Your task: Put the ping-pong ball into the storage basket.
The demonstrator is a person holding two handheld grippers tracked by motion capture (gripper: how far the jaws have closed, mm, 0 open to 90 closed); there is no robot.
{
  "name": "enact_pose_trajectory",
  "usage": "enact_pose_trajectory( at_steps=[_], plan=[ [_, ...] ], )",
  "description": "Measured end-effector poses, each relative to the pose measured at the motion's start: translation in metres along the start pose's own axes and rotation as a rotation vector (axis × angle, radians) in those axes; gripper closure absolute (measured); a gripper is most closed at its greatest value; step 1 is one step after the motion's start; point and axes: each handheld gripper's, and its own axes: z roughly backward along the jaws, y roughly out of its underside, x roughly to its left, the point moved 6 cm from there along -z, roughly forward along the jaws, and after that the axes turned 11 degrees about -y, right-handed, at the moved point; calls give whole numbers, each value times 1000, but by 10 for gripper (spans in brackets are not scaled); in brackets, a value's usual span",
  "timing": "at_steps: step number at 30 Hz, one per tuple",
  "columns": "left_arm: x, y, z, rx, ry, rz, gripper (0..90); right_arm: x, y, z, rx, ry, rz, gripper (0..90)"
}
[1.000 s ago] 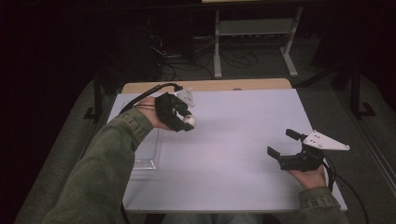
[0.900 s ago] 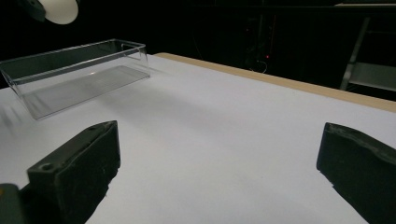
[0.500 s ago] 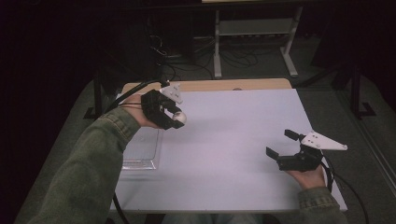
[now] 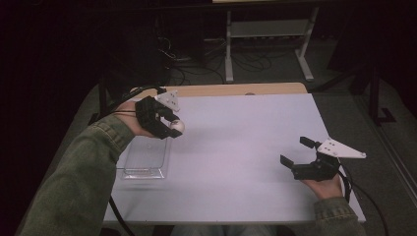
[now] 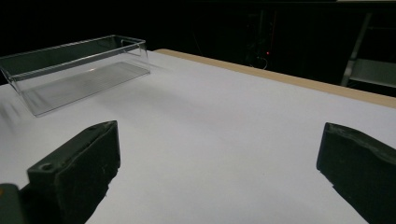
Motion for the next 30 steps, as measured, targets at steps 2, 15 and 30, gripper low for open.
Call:
enact_pose_trajectory(
  at_steps=[2,15,30],
  plan=[
    [2,5,1,3,-6,9,507,0,0,0,1,2,-1,0],
    [6,30,4,57,-18,21,507,-1,0,1,2,6,0,0],
    [9,52,9,106,-16,33,507,-1,0,2,3,8,0,0]
  ],
)
